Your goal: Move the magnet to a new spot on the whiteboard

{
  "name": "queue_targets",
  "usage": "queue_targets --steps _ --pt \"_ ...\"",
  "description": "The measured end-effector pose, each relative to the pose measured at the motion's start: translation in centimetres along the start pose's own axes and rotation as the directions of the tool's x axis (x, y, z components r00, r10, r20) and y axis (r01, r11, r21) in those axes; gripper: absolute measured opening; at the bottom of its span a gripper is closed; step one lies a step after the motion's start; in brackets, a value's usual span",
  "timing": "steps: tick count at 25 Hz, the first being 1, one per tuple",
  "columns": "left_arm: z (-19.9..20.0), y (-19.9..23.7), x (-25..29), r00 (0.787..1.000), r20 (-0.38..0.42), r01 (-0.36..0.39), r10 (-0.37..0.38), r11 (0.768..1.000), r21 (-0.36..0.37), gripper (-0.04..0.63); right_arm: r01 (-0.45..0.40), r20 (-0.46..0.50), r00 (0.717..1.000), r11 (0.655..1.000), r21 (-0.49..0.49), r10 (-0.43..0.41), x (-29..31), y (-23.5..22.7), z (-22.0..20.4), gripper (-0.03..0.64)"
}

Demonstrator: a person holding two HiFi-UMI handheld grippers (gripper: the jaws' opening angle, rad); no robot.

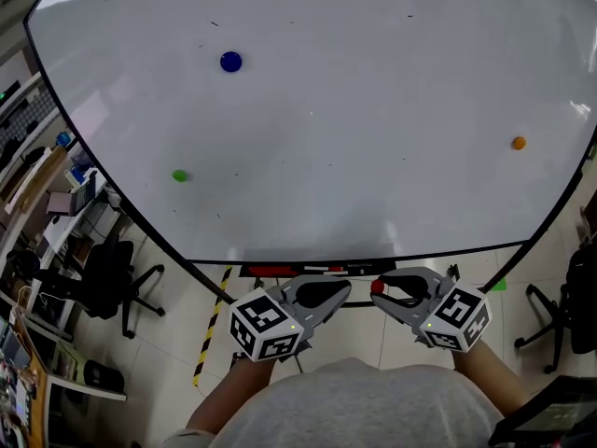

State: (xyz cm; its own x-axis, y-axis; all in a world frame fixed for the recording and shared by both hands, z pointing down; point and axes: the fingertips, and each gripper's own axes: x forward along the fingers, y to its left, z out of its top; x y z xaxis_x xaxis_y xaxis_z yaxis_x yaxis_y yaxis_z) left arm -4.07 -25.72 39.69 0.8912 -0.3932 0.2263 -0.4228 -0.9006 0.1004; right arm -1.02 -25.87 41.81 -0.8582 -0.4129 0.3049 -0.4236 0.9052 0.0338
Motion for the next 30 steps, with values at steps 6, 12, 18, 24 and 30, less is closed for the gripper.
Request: queue_targets --steps 6,12,18,24,30 --pt "0.5 -0.1 -0.1 1.000 0.015 -0.019 0.018 1.000 0.024 -0.017 -0.005 0.007 1.000 1.000 -0.003 0.005 -0.2 0.2 0.3 0.127" --pt "0.5 -0.1 0.0 1.000 0.018 -0.020 0.020 1.000 -0.005 -0.017 -0.004 0.018 1.000 1.000 -0.005 0.004 -0.5 0.5 0.7 0.127" --pt "0.3 -0.1 0.1 1.000 0.007 -0.018 0.018 1.000 -0.009 -0.017 -0.003 0.024 1.000 1.000 -0.006 0.004 -0.5 0.6 1.0 0.127" --pt "0.2 0.0 0.2 1.000 -0.001 -0.021 0.021 1.000 -0.004 -0.017 0.018 0.035 0.999 0.999 -0.028 -0.017 -0.8 0.5 1.4 0.127" --pt "0.2 -0.1 0.1 1.000 -0.004 -0.013 0.013 1.000 -0.006 -0.017 0.067 0.073 0.995 0.997 -0.043 -0.063 -1.4 -0.3 2.5 0.127"
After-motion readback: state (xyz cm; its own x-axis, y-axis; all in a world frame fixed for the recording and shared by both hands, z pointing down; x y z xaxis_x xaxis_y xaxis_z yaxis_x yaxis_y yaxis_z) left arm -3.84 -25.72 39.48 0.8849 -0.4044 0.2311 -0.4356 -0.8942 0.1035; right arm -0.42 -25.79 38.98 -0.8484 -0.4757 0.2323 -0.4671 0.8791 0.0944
